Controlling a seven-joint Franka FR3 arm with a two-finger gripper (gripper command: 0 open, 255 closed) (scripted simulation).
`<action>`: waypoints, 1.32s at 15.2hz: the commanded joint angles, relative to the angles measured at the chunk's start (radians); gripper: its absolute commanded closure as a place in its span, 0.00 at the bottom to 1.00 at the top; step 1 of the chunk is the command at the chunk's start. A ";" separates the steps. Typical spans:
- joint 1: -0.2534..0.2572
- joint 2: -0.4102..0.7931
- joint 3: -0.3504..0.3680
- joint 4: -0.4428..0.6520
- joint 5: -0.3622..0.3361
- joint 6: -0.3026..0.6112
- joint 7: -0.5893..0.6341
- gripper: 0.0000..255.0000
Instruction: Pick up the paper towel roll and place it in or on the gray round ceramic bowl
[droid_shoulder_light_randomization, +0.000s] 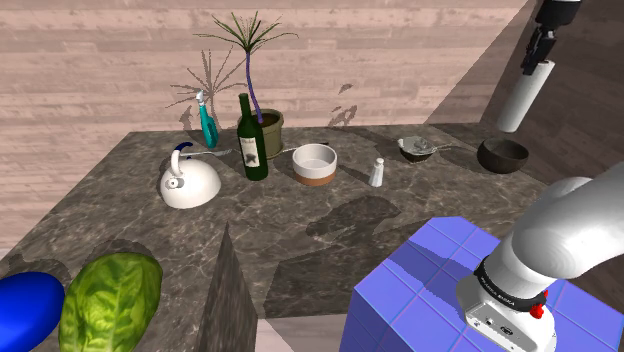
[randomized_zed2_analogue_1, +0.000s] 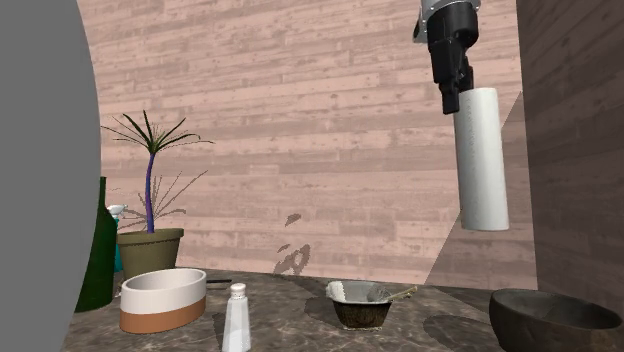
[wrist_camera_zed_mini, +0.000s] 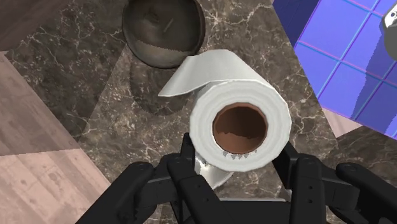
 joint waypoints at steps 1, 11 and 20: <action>0.018 0.074 -0.073 0.087 0.034 -0.012 -0.073 1.00; -0.221 0.682 -0.370 0.560 0.556 -0.143 -0.557 1.00; -0.110 0.599 -0.390 0.358 0.477 0.013 -0.519 1.00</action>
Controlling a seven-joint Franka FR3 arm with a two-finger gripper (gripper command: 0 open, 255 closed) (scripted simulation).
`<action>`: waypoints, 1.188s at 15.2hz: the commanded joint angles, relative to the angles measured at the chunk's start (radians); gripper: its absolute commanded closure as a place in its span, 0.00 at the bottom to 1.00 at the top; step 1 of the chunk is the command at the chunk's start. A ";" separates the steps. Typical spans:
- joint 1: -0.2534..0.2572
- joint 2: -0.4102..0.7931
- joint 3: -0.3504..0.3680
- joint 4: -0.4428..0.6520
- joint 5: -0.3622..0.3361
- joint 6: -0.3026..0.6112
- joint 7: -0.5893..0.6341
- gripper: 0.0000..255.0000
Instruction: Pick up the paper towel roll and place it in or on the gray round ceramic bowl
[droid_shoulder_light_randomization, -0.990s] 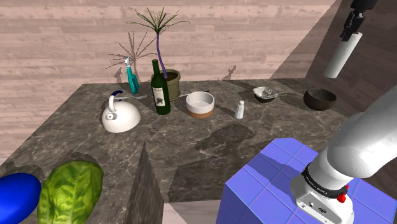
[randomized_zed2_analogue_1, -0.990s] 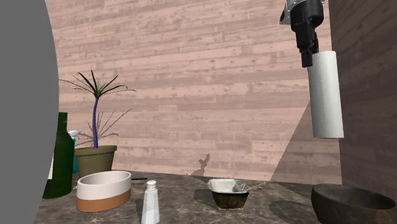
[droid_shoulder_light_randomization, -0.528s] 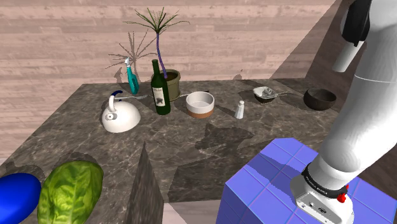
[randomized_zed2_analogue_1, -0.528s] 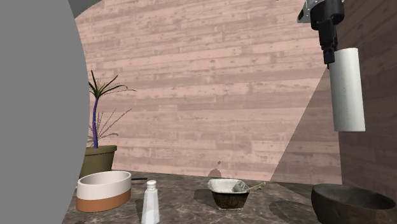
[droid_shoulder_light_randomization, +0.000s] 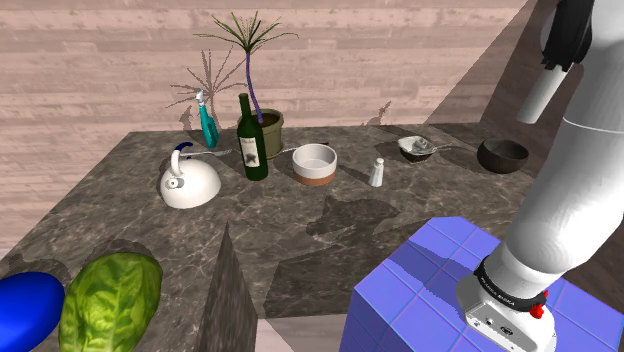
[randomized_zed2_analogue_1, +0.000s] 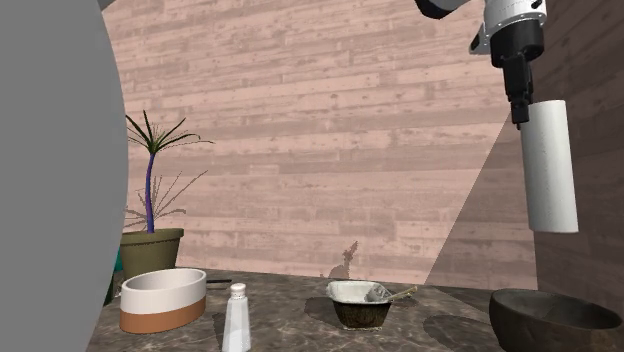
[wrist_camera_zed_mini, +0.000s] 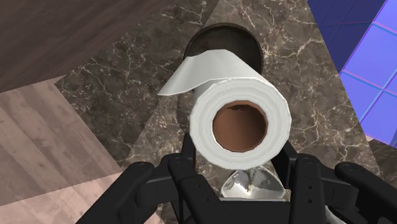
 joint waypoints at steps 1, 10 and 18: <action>0.025 -0.022 -0.006 -0.046 -0.020 0.036 0.010 1.00; 0.077 -0.066 -0.012 -0.200 -0.060 0.170 0.033 1.00; 0.091 -0.072 -0.010 -0.312 -0.064 0.279 0.034 1.00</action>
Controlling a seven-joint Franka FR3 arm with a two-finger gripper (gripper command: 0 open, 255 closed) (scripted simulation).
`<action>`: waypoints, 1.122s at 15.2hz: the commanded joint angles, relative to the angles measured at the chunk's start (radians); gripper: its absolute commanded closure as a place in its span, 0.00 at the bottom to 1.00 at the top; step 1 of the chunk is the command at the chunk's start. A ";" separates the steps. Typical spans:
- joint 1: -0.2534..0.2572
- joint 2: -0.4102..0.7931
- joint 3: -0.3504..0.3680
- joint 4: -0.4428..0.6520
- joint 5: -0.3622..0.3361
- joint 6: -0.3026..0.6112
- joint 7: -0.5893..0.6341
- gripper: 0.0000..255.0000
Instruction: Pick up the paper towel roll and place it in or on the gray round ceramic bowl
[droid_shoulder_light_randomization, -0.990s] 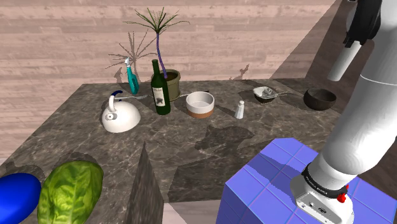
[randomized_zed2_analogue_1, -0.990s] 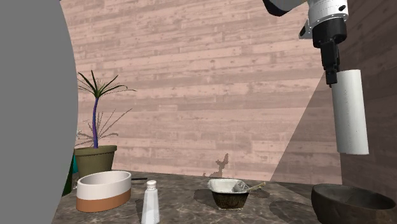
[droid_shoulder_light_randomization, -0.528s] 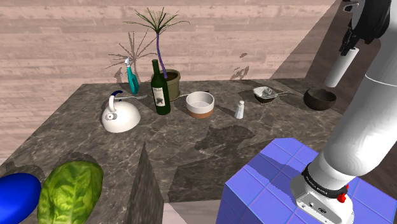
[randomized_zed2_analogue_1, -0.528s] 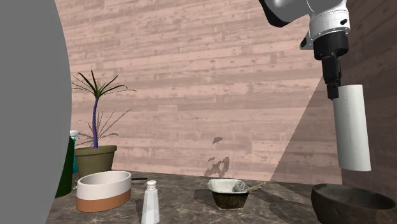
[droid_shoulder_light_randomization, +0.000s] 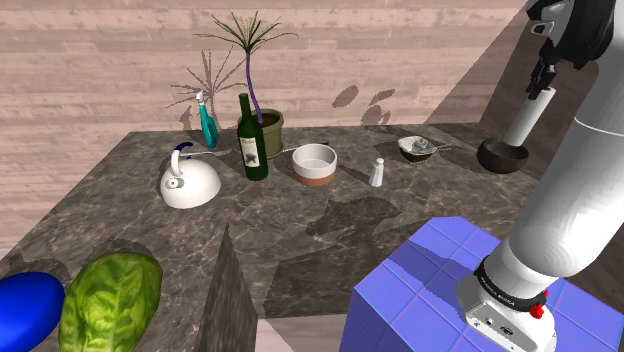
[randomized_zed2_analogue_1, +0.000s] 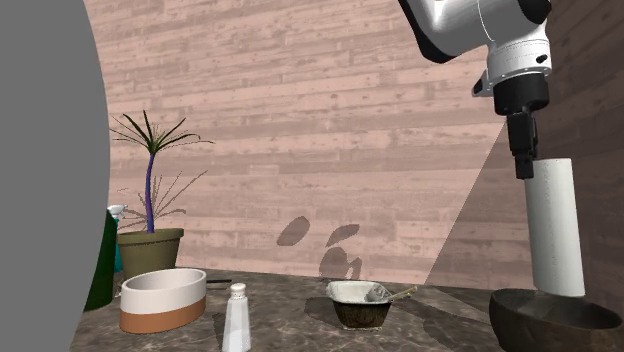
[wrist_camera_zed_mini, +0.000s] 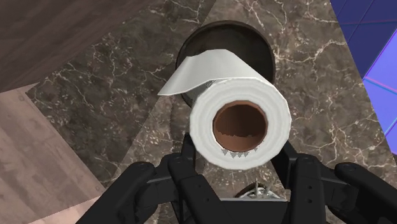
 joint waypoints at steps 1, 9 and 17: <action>0.003 -0.001 0.001 -0.030 0.000 0.030 0.000 1.00; 0.003 0.002 0.002 -0.046 0.003 0.047 -0.002 1.00; 0.005 -0.005 -0.001 -0.017 -0.004 0.015 0.003 0.00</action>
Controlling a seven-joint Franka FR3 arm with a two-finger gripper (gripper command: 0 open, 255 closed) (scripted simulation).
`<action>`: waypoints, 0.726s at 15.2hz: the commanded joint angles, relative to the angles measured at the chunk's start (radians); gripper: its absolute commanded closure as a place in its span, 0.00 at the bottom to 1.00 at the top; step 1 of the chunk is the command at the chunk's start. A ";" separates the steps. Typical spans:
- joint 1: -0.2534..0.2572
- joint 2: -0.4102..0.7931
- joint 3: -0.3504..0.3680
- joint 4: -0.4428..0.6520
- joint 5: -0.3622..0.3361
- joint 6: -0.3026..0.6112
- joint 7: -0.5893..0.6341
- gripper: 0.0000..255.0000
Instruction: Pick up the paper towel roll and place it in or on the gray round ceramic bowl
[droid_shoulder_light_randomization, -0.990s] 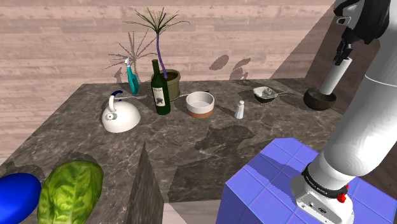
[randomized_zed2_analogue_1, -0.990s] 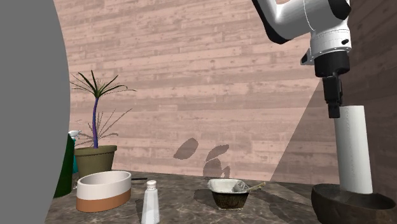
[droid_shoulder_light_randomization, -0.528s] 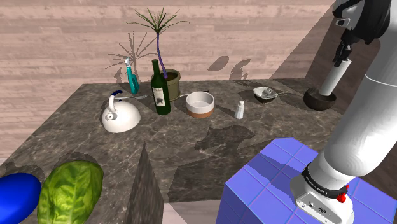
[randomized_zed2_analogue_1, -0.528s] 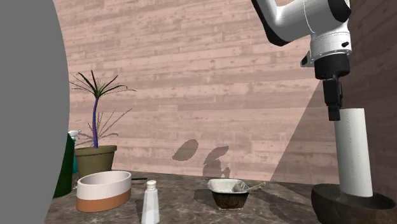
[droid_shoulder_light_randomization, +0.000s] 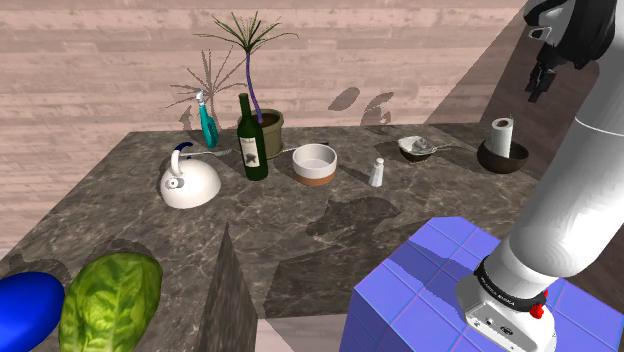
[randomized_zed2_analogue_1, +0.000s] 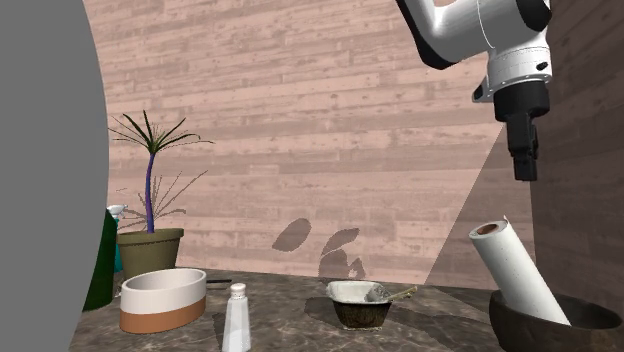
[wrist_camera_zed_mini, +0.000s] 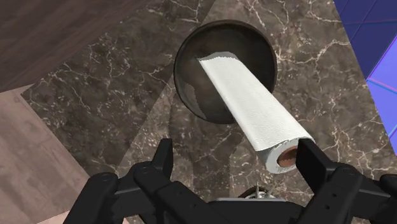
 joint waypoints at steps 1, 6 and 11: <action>-0.001 -0.005 -0.003 0.049 -0.006 -0.051 0.004 0.00; -0.006 -0.004 -0.005 0.110 -0.007 -0.112 0.005 0.00; -0.006 -0.004 -0.005 0.110 -0.006 -0.112 0.005 0.00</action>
